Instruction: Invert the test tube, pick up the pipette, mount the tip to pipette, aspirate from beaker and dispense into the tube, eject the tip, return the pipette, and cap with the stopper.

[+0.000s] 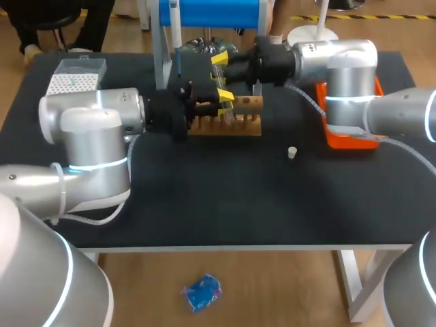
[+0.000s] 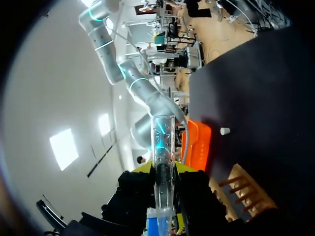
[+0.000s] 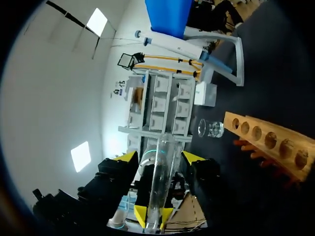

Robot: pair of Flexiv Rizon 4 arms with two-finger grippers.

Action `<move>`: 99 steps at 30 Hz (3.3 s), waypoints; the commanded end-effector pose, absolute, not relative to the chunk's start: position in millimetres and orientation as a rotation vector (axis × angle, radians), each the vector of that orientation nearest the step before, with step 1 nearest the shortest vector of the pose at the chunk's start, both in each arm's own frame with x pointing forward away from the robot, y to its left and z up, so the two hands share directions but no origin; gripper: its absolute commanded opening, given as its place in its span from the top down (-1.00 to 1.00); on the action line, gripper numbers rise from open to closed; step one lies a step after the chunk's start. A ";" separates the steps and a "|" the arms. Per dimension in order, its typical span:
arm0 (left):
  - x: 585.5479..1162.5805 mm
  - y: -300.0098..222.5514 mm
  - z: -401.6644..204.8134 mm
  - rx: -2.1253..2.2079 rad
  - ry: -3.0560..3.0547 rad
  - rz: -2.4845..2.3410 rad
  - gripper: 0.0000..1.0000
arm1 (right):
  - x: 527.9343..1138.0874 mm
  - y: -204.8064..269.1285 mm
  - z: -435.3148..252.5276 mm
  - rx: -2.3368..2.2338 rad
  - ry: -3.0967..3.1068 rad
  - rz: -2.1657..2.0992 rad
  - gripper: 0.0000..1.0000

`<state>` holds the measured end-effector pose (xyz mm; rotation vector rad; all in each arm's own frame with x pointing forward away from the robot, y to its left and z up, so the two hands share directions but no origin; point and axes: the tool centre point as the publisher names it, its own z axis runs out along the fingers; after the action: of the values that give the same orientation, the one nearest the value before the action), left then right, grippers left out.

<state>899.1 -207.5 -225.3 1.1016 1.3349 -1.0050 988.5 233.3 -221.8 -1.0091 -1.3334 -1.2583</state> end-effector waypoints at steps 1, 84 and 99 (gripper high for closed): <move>893.7 -187.8 -206.1 1.120 1.400 -1.003 1.00 | 988.0 212.7 -210.8 -1.006 -1.416 -1.323 -1.00; 959.4 -212.5 -184.1 0.293 2.153 -1.859 1.00 | 979.2 88.8 -296.0 0.138 -2.925 -1.332 -1.00; 985.2 -220.4 -199.4 0.228 2.176 -1.909 1.00 | 989.5 89.9 -315.7 0.192 -2.907 -1.380 -1.00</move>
<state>976.7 -217.7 -197.1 0.2162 2.1673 -1.9019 988.1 90.0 -310.1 0.1936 -2.9249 -1.3503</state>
